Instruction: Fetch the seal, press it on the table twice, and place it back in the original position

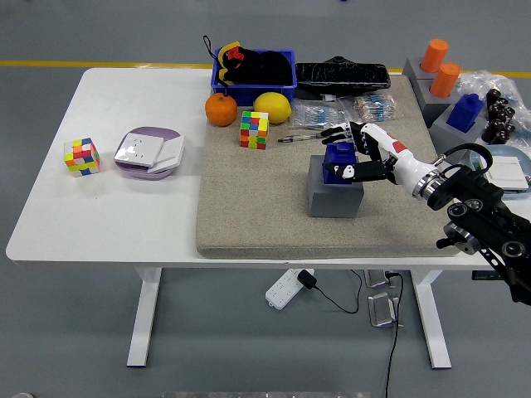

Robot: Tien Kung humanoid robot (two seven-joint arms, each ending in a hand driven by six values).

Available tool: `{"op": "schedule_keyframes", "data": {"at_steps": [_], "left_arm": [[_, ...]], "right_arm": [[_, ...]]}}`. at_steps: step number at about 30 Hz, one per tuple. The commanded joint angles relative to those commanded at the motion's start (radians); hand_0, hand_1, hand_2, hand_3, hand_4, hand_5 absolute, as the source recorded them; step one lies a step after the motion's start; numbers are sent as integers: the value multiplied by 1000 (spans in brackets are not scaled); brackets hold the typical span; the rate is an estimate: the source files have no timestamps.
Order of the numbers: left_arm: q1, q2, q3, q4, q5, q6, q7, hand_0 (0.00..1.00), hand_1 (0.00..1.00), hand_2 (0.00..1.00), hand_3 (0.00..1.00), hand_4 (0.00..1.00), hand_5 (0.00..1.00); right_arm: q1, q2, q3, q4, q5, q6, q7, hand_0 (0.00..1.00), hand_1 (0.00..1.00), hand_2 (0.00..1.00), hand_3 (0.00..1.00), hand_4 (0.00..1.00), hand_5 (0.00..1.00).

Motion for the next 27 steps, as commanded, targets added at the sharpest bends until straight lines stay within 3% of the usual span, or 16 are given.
{"op": "schedule_keyframes", "data": {"at_steps": [15, 16, 21, 22, 27], "left_arm": [[1, -2, -6, 0, 0, 0, -1, 825, 816, 786, 824, 755, 421], [0, -2, -6, 1, 0, 0, -2, 825, 816, 785, 824, 756, 424], [-1, -2, -6, 1, -1, 0, -2, 825, 816, 785, 824, 756, 424], [-1, -2, -7, 1, -1, 0, -3, 824, 816, 785, 824, 757, 421], [1, -3, -15, 1, 0, 0, -4, 824, 816, 785, 824, 757, 421]], "right_arm": [[3, -7, 10, 32, -42, 15, -43, 827, 835, 831, 847, 998, 2], [5, -10, 16, 36, -46, 20, -49, 919, 909, 904, 925, 998, 126], [12, -20, 35, 43, -67, 35, -68, 919, 909, 904, 925, 998, 126], [12, -22, 42, 46, -74, 40, -73, 976, 960, 959, 981, 998, 264], [4, -44, 70, 87, -127, 71, -109, 976, 960, 959, 981, 998, 264]]}}
